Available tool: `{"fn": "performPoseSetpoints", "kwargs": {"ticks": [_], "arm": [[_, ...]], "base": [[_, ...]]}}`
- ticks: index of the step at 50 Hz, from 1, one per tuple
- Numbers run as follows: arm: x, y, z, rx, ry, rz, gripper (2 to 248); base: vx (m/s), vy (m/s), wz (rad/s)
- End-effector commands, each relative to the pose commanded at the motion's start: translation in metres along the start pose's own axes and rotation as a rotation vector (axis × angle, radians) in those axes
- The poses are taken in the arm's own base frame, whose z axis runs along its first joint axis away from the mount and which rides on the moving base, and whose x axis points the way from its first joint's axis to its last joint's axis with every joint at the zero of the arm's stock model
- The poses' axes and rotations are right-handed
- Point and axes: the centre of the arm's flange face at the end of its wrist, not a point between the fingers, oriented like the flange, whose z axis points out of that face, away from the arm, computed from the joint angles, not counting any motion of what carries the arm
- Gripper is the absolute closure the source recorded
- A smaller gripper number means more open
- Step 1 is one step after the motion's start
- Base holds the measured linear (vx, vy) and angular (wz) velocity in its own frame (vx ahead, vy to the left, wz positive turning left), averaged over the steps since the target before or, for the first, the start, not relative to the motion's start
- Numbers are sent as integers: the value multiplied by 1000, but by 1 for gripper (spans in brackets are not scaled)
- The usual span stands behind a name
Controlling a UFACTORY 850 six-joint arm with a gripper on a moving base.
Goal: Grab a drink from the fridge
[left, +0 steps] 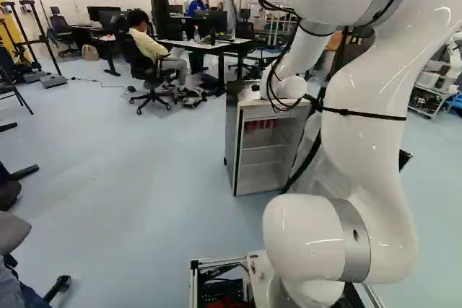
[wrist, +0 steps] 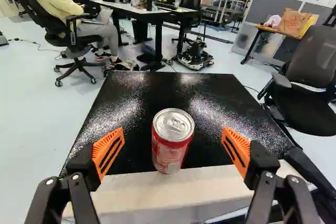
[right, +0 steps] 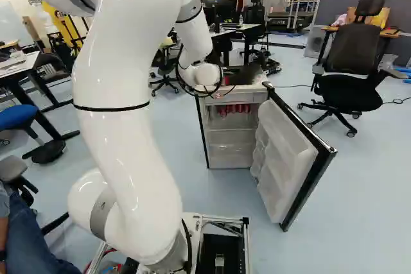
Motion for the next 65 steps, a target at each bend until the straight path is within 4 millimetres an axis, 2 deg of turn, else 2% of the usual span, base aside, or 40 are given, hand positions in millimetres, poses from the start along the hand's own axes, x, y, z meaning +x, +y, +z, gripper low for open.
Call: {"fn": "performPoseSetpoints", "kwargs": {"ticks": [33,48,65], "arm": [[-18,5,-60,-24,-29,15,3],[-26,21,-77,-61,-38,30,3],[-32,46,-88,-112,-46,51,3]], "base": [[0,0,0],[0,0,0],[0,0,0]]}}
